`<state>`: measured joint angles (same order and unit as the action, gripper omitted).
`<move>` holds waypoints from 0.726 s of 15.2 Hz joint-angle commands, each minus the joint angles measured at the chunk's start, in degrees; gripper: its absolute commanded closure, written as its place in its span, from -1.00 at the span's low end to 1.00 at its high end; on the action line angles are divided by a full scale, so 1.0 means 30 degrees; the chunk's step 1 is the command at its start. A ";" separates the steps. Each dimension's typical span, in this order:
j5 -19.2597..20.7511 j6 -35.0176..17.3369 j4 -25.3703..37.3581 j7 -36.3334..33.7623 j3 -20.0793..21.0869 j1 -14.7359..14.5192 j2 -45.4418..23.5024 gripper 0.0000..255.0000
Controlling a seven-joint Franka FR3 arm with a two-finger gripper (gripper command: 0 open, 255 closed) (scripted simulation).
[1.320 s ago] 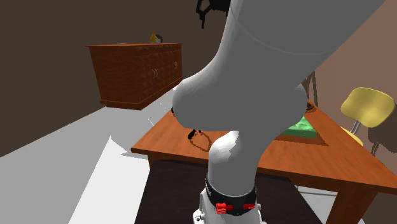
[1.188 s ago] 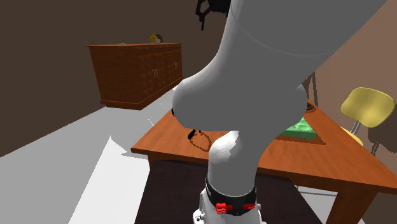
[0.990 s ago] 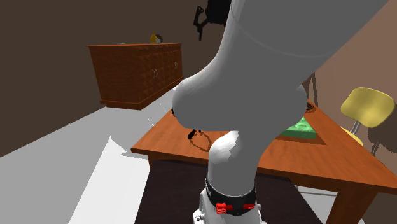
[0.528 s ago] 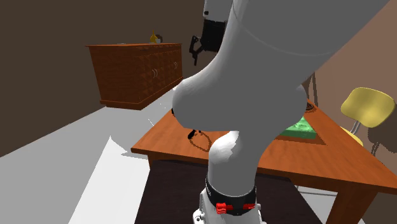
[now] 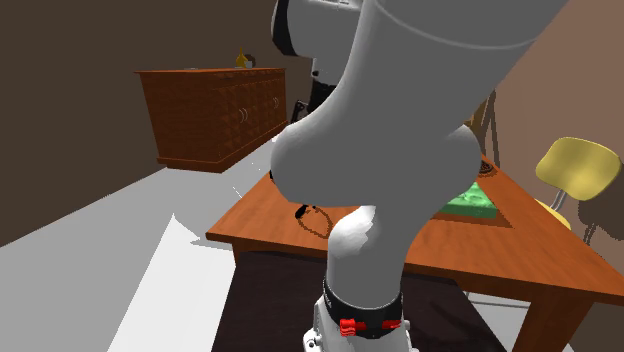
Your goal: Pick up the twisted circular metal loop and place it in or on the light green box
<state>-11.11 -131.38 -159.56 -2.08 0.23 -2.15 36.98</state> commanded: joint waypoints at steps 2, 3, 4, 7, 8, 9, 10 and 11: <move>-0.0683 -0.2687 -0.1024 0.0104 0.0161 -0.0468 -0.1633 -1.00; -0.0949 -0.3568 -0.1274 0.0174 0.0188 -0.0662 -0.2269 -1.00; -0.1247 -0.4465 -0.1487 0.0268 0.0202 -0.0879 -0.2957 -1.00; -0.2414 -0.7220 -0.1894 0.0771 0.0100 -0.1740 -0.5319 -1.00; -0.2449 -0.7285 -0.1898 0.0789 0.0095 -0.1766 -0.5380 -1.00; -0.2631 -0.7663 -0.1903 0.0912 0.0055 -0.1901 -0.5751 -1.00; -0.2828 -0.8040 -0.1900 0.1046 0.0011 -0.2044 -0.6129 -1.00; -0.3042 -0.8415 -0.1890 0.1194 -0.0042 -0.2198 -0.6512 -1.00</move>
<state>-19.65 -155.47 -165.24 1.03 0.30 -8.35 18.55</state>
